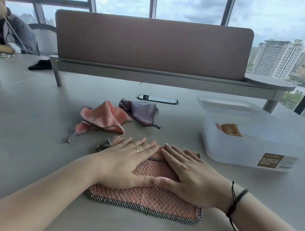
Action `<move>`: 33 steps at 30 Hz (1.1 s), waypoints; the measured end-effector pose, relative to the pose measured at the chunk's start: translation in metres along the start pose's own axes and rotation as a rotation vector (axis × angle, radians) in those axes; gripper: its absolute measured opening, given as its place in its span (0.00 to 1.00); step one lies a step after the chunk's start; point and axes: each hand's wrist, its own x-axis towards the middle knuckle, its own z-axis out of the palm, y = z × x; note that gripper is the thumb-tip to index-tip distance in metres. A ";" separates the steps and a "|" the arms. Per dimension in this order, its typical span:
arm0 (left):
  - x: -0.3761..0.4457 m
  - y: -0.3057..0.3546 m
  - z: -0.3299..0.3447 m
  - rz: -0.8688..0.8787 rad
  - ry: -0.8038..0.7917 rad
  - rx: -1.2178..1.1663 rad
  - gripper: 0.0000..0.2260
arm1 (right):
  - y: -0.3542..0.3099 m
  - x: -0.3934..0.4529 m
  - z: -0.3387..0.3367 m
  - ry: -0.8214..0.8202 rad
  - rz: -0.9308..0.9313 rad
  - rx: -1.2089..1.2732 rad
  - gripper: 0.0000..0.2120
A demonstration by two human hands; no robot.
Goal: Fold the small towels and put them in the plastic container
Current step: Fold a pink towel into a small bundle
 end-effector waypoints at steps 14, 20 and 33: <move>-0.001 0.001 0.003 -0.027 -0.009 0.017 0.45 | 0.027 0.005 -0.004 0.093 -0.073 0.122 0.41; 0.005 -0.005 0.004 -0.008 0.080 -0.068 0.46 | -0.002 -0.024 -0.024 0.233 -0.183 0.296 0.24; -0.022 0.015 -0.016 0.250 0.220 -0.617 0.20 | -0.011 -0.015 -0.009 0.154 -0.140 0.532 0.07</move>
